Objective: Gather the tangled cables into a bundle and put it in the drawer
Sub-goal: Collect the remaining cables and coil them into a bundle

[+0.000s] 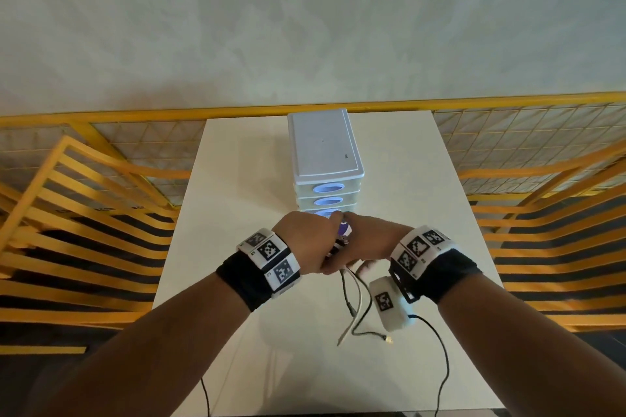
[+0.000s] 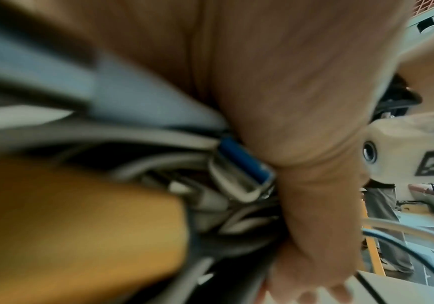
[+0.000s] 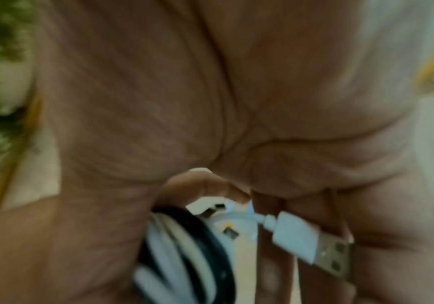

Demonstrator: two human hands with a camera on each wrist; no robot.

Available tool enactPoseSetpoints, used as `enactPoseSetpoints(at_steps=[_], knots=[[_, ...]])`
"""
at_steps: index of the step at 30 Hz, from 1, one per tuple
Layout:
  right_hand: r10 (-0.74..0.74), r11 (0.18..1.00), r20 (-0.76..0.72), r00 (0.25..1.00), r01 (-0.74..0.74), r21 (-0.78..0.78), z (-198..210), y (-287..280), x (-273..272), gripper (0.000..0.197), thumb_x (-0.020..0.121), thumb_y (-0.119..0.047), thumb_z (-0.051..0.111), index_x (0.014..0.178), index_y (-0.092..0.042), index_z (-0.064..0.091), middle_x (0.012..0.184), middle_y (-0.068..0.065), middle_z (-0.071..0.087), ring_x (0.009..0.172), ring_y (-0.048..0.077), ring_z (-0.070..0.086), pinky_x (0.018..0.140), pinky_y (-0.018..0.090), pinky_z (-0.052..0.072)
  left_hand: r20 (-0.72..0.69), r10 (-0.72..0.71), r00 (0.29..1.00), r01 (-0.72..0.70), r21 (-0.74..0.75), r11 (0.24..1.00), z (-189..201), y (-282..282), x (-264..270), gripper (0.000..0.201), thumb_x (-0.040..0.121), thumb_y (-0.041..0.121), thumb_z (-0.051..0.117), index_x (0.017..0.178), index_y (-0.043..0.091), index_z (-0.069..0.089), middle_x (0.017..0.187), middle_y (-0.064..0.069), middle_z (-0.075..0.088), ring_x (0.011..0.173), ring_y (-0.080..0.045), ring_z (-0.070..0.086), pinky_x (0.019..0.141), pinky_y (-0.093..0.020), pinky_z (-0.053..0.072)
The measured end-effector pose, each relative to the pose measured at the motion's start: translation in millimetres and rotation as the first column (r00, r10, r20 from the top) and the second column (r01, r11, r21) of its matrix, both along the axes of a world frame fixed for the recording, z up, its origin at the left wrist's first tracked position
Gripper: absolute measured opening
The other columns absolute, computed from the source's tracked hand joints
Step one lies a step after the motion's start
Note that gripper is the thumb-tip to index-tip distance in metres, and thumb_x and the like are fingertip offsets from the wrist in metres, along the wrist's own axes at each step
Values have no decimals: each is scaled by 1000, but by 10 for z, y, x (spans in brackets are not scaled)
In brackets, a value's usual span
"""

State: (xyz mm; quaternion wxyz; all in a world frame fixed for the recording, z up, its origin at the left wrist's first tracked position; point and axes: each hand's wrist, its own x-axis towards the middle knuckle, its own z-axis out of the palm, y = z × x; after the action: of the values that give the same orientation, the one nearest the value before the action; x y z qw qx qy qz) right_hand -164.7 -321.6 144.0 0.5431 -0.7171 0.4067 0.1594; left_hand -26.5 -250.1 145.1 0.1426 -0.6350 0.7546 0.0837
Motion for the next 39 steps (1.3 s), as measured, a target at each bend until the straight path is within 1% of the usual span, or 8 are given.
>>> enactPoseSetpoints(at_steps=[7,16,22,24,28,32,35,39], knots=[[143,986,4,990,-143,85,-82,94,73,5,88,-15,64,91,-18,65,80,-4,68,76,18,70,71,30,54,-74,-9,997,16,98,995,-13,-15,-2,118,85,28,72,161,20,-17,99,-1,72,86,-26,68,65,-31,42],[105,990,-4,994,-105,-96,-53,130,30,24,93,-16,56,76,-32,55,73,-8,54,62,9,47,58,20,38,-188,5,982,15,103,995,-48,-35,127,138,75,54,81,155,36,-30,101,6,73,88,-22,69,72,-30,51],[-20,994,38,999,24,-105,-20,-15,-54,8,83,-20,55,75,-22,58,66,-3,53,59,17,46,58,29,42,-362,-95,927,-89,-459,884,118,142,274,107,77,68,72,161,20,27,127,1,59,112,-20,58,82,-30,52],[-79,989,73,994,88,-123,-8,-85,-80,9,76,-28,53,75,-21,58,63,-5,52,58,16,46,56,29,42,-482,-165,861,-207,-627,751,136,295,212,53,84,57,71,122,21,67,101,6,63,91,-15,59,75,-29,51],[-164,963,136,977,189,-190,2,-174,-71,13,83,-21,58,70,-20,56,58,-6,52,52,15,46,51,26,42,-822,148,551,-399,-104,911,-60,502,-120,68,91,73,45,61,15,64,55,0,61,53,-14,57,60,-34,50],[-219,948,195,956,256,-188,14,-184,-10,20,86,-16,61,67,-20,56,57,-4,53,50,13,47,53,28,43,-789,615,-16,-380,574,726,-481,348,-290,95,72,94,26,84,13,74,75,-8,72,68,-20,64,62,-30,49],[-180,959,212,961,220,-180,44,-146,4,22,87,-18,62,66,-24,59,48,-12,54,47,7,49,53,25,44,-730,573,-374,-377,683,625,-586,156,-296,95,61,97,35,108,22,70,103,-2,76,94,-20,67,80,-39,56],[-207,964,210,955,237,-124,20,-82,20,24,85,-14,60,63,-24,56,44,-12,51,52,14,48,54,29,44,-629,313,-711,-239,635,735,-501,20,-259,86,62,79,78,127,22,68,128,-6,70,118,-20,66,97,-39,54]])
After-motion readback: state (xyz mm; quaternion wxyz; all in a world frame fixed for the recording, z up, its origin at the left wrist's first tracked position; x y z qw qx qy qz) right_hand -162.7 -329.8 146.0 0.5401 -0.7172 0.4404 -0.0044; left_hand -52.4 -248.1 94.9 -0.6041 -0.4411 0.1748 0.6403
